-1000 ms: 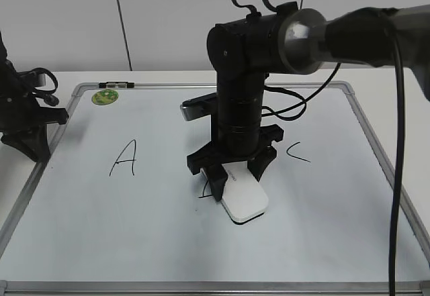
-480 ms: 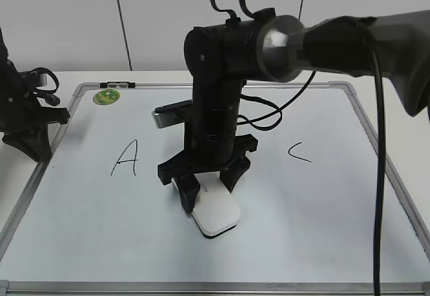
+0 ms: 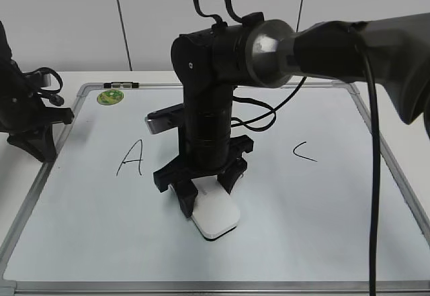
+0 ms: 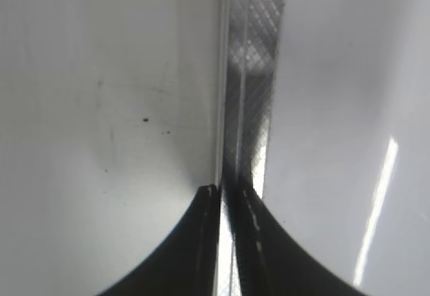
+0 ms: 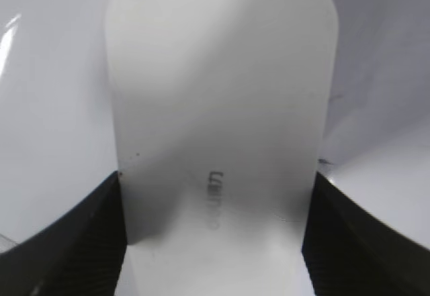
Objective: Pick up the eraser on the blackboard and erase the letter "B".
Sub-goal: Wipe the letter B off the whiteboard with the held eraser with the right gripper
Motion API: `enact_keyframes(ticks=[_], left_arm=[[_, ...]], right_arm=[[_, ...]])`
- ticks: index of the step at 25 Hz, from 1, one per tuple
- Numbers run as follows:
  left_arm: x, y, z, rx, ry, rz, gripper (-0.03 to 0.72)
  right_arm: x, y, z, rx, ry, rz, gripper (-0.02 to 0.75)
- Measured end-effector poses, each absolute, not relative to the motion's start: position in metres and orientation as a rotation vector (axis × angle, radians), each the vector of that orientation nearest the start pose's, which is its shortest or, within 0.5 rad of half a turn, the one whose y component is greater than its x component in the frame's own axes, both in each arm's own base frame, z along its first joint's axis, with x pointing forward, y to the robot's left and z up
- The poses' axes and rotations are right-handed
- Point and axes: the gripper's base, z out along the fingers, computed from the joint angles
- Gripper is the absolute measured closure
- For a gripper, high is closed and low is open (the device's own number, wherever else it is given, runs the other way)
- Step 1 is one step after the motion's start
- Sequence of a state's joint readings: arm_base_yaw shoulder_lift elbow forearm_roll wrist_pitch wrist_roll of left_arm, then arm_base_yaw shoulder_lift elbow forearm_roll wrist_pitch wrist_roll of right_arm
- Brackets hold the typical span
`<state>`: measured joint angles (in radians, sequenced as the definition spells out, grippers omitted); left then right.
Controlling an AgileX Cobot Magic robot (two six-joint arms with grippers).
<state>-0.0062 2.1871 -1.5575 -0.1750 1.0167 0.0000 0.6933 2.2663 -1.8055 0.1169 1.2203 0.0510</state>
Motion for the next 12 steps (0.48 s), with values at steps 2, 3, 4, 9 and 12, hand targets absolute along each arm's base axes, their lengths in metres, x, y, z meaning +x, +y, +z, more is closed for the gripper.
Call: enact_keyframes(ticks=[2, 3, 4, 9, 12], left_arm=[[0.422, -0.016, 0.13, -0.131, 3.122, -0.231, 0.639], [0.422, -0.016, 0.13, -0.129, 3.124, -0.228, 0.639], [0.422, -0.016, 0.13, -0.125, 3.127, -0.223, 0.639], [0.421, -0.009, 0.129, -0.158, 3.132, -0.223, 0.639], [0.421, -0.008, 0.13, -0.174, 3.133, -0.234, 0.639]], right_arm=[[0.342, 0.292, 0.153, -0.922, 3.049, 0.077, 0.211], [0.345, 0.289, 0.153, -0.902, 3.05, 0.057, 0.211], [0.347, 0.287, 0.153, -0.887, 3.049, 0.042, 0.211], [0.362, 0.269, 0.154, -0.8, 3.064, 0.02, 0.211], [0.372, 0.254, 0.154, -0.737, 3.079, 0.021, 0.211]])
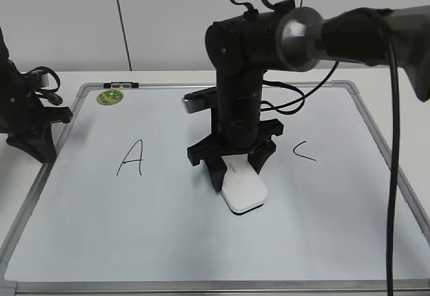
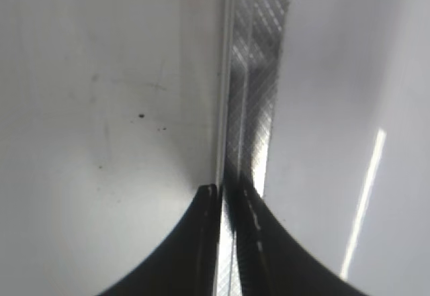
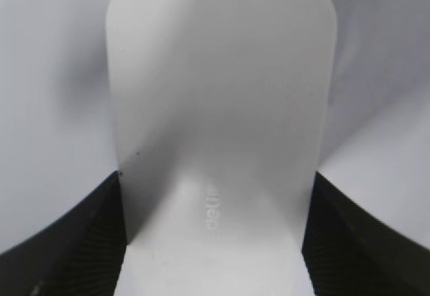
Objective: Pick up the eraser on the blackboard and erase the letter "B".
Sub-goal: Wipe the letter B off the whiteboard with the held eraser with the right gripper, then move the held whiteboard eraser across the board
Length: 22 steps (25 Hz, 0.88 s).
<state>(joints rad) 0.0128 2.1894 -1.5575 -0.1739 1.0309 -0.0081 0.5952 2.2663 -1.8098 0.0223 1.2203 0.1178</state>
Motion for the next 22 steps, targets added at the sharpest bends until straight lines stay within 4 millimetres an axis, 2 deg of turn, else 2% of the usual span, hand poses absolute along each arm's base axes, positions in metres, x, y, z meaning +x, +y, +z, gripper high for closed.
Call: enact_keyframes(ticks=[7, 11, 13, 15, 18, 19, 22], left_arm=[[0.421, -0.008, 0.13, -0.174, 3.133, -0.234, 0.639], [0.421, -0.008, 0.13, -0.174, 3.135, -0.234, 0.639], [0.42, -0.008, 0.13, -0.173, 3.141, -0.233, 0.639], [0.42, -0.008, 0.13, -0.173, 3.142, -0.233, 0.639], [0.42, -0.007, 0.129, -0.172, 3.145, -0.23, 0.638], [0.42, -0.007, 0.129, -0.174, 3.144, -0.23, 0.636], [0.42, -0.007, 0.129, -0.173, 3.149, -0.231, 0.634]], right_arm=[[0.394, 0.22, 0.155, -0.584, 3.108, 0.024, 0.211], [0.398, 0.211, 0.158, -0.563, 3.099, -0.004, 0.211], [0.4, 0.206, 0.165, -0.563, 3.071, -0.059, 0.211], [0.403, 0.194, 0.189, -0.519, 3.011, -0.103, 0.211], [0.409, 0.163, 0.225, -0.399, 2.95, -0.092, 0.211], [0.412, 0.154, 0.231, -0.36, 2.942, -0.09, 0.211], [0.425, 0.106, 0.235, -0.184, 2.956, -0.082, 0.211]])
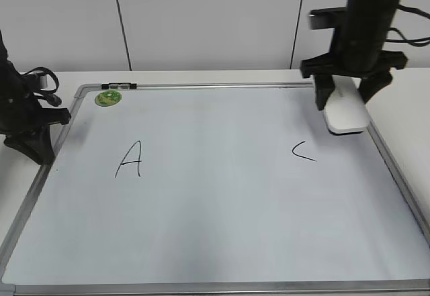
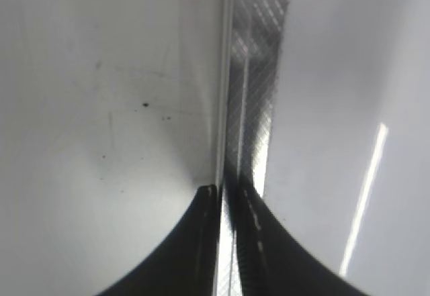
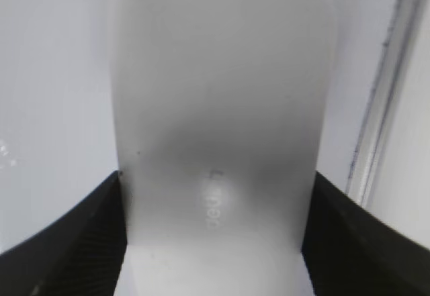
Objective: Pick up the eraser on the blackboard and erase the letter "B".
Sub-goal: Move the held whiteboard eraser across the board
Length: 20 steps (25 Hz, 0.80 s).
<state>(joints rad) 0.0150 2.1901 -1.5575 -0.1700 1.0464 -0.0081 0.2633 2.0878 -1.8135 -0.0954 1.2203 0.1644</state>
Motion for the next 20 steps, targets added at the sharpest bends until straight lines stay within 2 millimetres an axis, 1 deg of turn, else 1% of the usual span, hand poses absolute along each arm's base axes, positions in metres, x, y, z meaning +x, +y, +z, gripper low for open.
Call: enact_keyframes(ticks=[2, 3, 6, 9, 12, 17, 20], left_arm=[[0.42, -0.007, 0.129, -0.176, 3.149, -0.231, 0.633], [0.42, -0.007, 0.129, -0.174, 3.149, -0.228, 0.633], [0.42, -0.007, 0.129, -0.174, 3.149, -0.228, 0.632], [0.42, -0.007, 0.129, -0.174, 3.149, -0.228, 0.632], [0.42, -0.007, 0.129, -0.174, 3.149, -0.228, 0.632], [0.42, -0.007, 0.129, -0.176, 3.149, -0.228, 0.632], [0.42, -0.007, 0.129, -0.176, 3.149, -0.228, 0.632]], right_arm=[[0.431, 0.081, 0.234, -0.094, 2.968, -0.061, 0.211], [0.434, 0.061, 0.234, -0.041, 2.971, -0.062, 0.211], [0.437, 0.037, 0.233, 0.016, 2.978, -0.049, 0.211], [0.44, 0.029, 0.223, 0.024, 3.003, -0.025, 0.211], [0.444, 0.032, 0.203, -0.001, 3.051, 0.01, 0.211], [0.448, 0.033, 0.17, -0.027, 3.124, 0.019, 0.211], [0.449, 0.033, 0.164, -0.044, 3.138, 0.018, 0.212]])
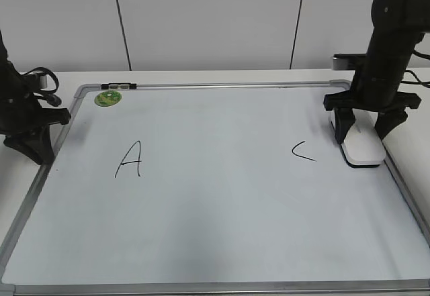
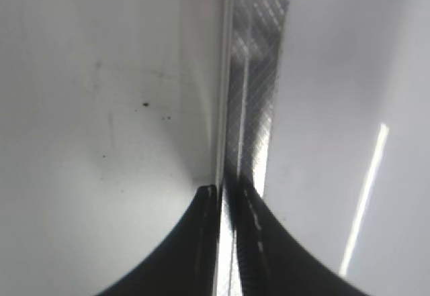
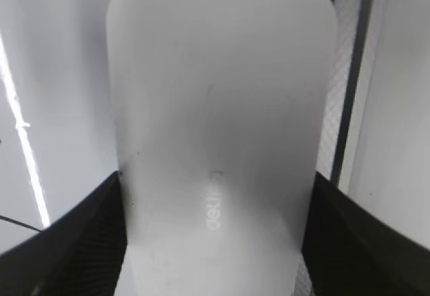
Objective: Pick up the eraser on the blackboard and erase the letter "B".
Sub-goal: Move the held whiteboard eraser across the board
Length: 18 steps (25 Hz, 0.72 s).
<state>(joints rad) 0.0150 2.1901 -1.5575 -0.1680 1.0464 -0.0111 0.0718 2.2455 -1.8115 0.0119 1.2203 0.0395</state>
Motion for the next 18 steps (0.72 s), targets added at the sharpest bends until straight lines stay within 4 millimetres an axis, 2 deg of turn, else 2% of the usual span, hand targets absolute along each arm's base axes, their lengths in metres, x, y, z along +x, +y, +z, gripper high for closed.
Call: enact_keyframes(ticks=[8, 18], left_arm=[[0.42, -0.007, 0.129, -0.176, 3.149, -0.228, 0.632], [0.42, -0.007, 0.129, -0.176, 3.149, -0.228, 0.632]], right_arm=[[0.45, 0.021, 0.161, -0.017, 3.145, 0.068, 0.212], [0.45, 0.02, 0.159, -0.027, 3.148, 0.075, 0.212]])
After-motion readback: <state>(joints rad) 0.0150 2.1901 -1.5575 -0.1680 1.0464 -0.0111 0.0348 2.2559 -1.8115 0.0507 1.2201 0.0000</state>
